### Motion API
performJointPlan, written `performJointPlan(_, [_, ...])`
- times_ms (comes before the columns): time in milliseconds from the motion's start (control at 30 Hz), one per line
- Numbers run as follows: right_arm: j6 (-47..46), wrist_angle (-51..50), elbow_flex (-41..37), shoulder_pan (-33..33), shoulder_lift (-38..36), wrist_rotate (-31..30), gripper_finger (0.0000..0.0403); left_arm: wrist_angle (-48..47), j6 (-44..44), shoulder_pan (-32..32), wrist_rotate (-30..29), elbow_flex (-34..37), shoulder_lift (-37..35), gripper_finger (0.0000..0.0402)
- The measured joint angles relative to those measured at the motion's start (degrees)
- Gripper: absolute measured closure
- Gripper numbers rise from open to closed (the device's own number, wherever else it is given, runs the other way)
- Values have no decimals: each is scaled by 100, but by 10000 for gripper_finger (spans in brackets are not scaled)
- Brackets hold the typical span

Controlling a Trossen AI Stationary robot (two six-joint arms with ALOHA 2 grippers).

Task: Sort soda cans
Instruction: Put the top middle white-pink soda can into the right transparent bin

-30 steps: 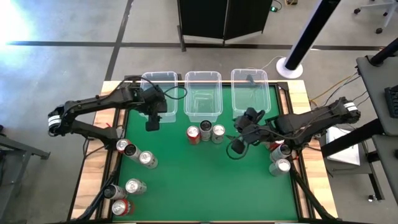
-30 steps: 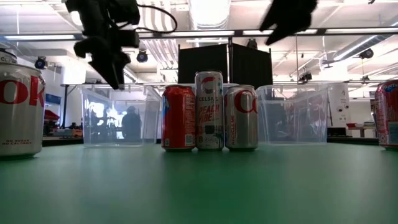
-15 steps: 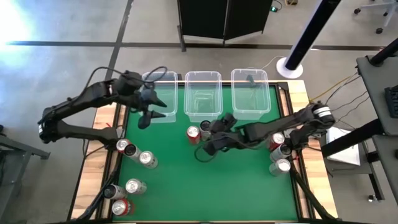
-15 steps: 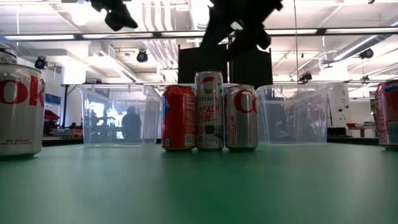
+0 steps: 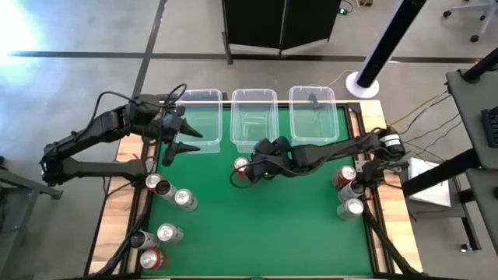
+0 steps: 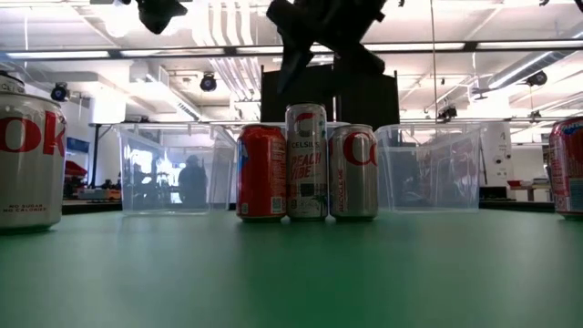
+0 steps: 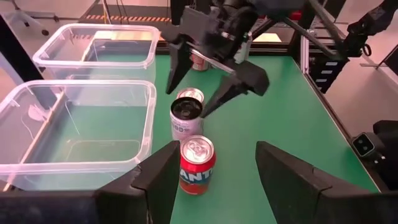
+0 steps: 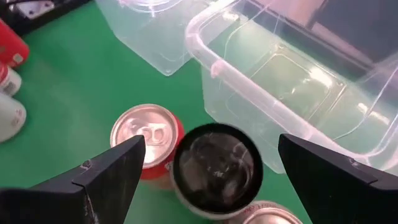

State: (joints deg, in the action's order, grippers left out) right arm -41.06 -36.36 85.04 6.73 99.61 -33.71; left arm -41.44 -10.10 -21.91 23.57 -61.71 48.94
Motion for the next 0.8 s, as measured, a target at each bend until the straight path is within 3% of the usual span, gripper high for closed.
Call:
performJointPlan(567, [-242, -64, -121, -51, 454, 121, 39, -18, 211, 0, -48, -9, 251, 207])
performJointPlan(800, [-247, -69, -121, -51, 455, 116, 43, 183, 389, 0, -44, 59, -100, 207])
